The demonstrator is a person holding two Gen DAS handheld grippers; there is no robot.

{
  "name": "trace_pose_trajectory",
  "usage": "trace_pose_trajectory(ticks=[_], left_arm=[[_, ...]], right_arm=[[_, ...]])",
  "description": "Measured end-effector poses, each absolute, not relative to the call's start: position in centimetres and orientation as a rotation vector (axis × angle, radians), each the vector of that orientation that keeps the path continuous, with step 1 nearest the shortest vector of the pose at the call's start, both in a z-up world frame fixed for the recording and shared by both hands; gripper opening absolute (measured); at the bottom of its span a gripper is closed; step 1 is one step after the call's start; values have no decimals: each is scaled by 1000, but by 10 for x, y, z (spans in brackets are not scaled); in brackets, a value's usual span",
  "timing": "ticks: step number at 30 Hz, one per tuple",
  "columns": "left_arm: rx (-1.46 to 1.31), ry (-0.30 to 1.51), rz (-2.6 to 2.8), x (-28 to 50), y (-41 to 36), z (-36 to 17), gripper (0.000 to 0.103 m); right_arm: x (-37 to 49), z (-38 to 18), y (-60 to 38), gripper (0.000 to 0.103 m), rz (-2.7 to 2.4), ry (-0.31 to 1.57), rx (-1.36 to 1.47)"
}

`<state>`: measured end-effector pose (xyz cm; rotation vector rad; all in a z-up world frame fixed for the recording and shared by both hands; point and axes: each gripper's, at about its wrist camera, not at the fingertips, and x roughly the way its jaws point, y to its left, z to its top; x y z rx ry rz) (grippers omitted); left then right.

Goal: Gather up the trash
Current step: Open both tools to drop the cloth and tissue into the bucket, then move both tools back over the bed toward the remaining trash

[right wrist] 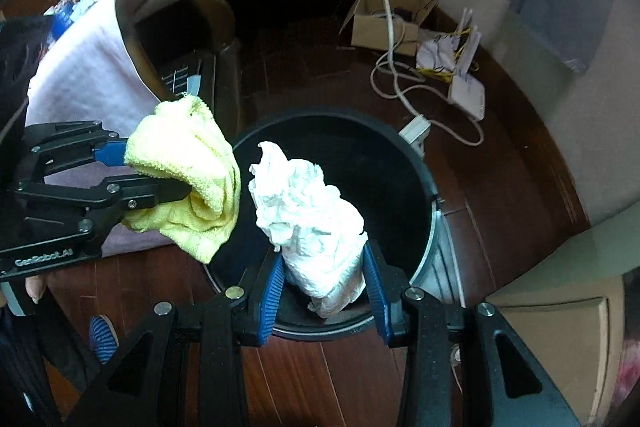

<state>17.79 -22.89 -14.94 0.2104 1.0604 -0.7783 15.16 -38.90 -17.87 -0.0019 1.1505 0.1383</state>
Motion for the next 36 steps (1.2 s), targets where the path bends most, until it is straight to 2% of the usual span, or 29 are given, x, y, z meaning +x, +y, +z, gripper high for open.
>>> trace_pose_trajectory(ticks=[1, 2, 3, 5, 9, 17, 36], left_arm=[[205, 1070, -787, 179, -230, -152, 40], [188, 1090, -798, 181, -231, -156, 47], [175, 1104, -794, 183, -233, -159, 70], [147, 1109, -742, 186, -228, -163, 96], [127, 1095, -668, 184, -213, -159, 102], [140, 1031, -580, 170, -193, -141, 102], [112, 888, -437, 141, -119, -65, 102]], right_arm=[[154, -183, -388, 42, 141, 1157, -7], [155, -184, -385, 45, 144, 1162, -22], [158, -190, -383, 68, 122, 1181, -68], [157, -196, -385, 103, 44, 1204, -140], [154, -190, -404, 103, -23, 1195, -136], [147, -168, -411, 103, -61, 1188, -72], [133, -76, -322, 103, 47, 1027, -150]])
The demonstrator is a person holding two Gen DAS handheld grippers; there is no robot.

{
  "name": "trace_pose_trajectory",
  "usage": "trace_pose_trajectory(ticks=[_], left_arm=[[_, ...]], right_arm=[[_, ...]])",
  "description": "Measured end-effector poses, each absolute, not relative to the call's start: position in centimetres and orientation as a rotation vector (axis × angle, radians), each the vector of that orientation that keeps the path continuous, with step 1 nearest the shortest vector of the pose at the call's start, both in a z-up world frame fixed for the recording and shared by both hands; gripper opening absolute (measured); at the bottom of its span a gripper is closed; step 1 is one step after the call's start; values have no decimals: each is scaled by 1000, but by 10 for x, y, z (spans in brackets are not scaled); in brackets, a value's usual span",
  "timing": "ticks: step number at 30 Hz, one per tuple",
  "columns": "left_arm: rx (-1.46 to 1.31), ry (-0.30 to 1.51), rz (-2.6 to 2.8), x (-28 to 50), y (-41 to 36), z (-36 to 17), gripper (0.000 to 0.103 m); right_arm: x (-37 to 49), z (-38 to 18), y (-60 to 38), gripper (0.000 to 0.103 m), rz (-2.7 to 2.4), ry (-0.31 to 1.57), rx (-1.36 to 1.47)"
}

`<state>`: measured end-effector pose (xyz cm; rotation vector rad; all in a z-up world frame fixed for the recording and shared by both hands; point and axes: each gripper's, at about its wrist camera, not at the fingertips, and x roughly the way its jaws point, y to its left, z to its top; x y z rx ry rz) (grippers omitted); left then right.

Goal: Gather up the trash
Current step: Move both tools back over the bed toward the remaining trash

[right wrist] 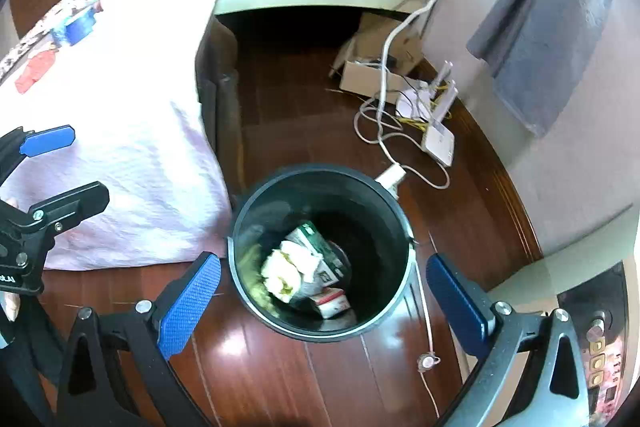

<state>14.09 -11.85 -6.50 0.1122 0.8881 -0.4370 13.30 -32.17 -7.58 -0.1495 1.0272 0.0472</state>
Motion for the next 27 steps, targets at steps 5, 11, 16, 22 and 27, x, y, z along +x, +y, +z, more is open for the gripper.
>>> trace_pose_trajectory(ticks=[5, 11, 16, 22, 27], left_arm=[[94, 861, -388, 136, -96, -55, 102], [82, 833, -330, 137, -71, -43, 102], [73, 809, -280, 138, -48, -36, 102], [46, 786, -214, 135, -15, -29, 102], [32, 769, -155, 136, 14, -25, 102]], right_arm=[[133, -59, -292, 103, 93, 988, -174], [140, -44, -261, 103, 147, 948, -193], [153, -32, -232, 103, 197, 917, -200], [164, -24, -198, 103, 251, 891, -213], [173, -20, -168, 103, 300, 880, -220]])
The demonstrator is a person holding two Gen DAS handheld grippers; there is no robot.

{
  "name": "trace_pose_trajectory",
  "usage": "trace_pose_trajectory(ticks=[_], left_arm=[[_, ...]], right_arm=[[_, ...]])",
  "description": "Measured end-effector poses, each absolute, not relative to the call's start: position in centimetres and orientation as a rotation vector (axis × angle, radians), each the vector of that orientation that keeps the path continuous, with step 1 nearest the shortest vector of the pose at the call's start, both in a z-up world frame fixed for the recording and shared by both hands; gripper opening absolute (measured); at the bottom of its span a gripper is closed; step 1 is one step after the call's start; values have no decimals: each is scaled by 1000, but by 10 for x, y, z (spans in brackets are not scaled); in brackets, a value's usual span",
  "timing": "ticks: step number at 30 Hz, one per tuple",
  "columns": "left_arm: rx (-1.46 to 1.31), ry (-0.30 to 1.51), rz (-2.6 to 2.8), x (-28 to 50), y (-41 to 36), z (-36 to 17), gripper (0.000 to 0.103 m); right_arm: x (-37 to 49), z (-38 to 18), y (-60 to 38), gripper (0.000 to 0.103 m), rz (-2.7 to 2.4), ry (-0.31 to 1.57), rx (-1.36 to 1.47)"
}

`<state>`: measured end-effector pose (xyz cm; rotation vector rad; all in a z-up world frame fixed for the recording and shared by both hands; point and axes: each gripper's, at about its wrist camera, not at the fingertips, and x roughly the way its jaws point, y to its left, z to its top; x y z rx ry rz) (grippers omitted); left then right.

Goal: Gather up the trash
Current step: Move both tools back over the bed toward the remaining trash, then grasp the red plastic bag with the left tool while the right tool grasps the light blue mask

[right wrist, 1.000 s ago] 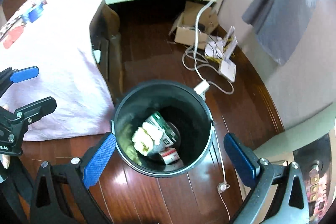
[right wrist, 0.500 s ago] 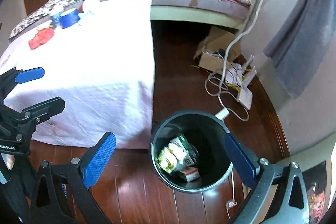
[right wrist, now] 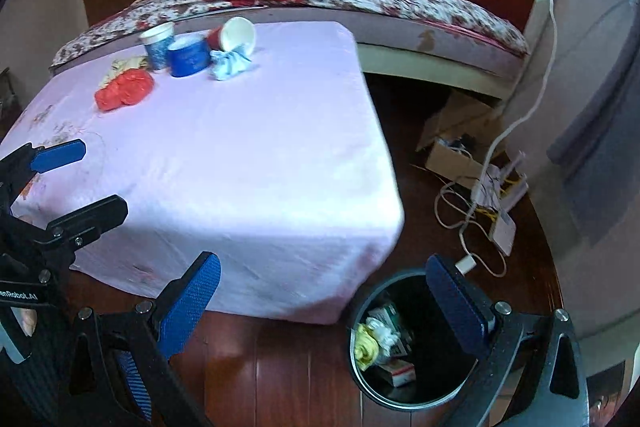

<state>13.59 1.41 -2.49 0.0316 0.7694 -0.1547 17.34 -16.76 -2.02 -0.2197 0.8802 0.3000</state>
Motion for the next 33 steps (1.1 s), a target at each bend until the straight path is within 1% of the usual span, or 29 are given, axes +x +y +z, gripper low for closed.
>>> trace_pose_trajectory(ticks=[11, 17, 24, 33], left_arm=[[-7, 759, -15, 138, 91, -28, 102], [-17, 754, 80, 154, 139, -27, 102], [-44, 771, 109, 203, 181, -36, 102], [-56, 835, 92, 268, 192, -62, 99]], right_arm=[[194, -10, -97, 103, 405, 842, -206], [218, -11, -62, 103, 476, 828, -137], [256, -25, -31, 103, 496, 864, -192], [351, -41, -10, 103, 477, 898, -113]])
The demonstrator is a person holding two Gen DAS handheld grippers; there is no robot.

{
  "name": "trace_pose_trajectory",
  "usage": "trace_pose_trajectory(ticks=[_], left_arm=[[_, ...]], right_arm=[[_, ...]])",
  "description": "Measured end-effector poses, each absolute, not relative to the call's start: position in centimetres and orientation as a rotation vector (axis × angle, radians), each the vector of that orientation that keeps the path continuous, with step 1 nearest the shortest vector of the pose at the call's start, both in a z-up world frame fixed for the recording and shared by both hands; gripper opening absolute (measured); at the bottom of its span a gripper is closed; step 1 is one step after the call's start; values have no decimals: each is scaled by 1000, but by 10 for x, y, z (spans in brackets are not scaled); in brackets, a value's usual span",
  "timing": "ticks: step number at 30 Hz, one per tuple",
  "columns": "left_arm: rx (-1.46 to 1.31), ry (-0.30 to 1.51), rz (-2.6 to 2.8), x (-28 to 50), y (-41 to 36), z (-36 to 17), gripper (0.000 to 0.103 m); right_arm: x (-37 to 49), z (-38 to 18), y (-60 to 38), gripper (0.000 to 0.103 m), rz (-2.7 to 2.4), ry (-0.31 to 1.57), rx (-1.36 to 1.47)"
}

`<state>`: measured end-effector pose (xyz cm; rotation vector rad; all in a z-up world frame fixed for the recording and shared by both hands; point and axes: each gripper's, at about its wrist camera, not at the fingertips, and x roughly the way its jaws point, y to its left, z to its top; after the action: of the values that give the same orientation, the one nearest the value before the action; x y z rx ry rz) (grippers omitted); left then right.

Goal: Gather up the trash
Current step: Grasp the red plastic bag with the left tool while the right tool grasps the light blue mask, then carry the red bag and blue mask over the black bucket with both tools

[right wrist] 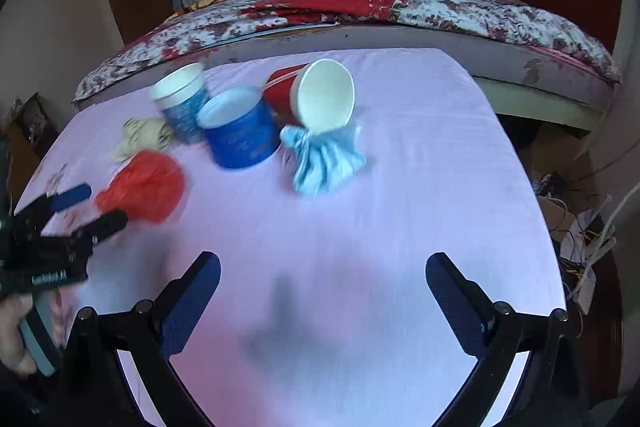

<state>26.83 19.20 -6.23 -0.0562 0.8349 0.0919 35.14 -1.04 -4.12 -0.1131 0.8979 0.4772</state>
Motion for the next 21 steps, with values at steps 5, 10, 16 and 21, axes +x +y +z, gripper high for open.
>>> trace_pose_trajectory(ticks=[5, 10, 16, 21], left_arm=[[-56, 852, 85, 285, 191, -73, 95], [-99, 870, 72, 292, 195, -79, 89], [-133, 872, 43, 290, 198, -79, 61], [-160, 838, 17, 276, 200, -69, 48]], right_arm=[[390, -54, 14, 98, 469, 915, -150], [413, -65, 32, 80, 456, 940, -174], [409, -64, 37, 28, 472, 945, -171], [384, -55, 30, 25, 492, 925, -172]])
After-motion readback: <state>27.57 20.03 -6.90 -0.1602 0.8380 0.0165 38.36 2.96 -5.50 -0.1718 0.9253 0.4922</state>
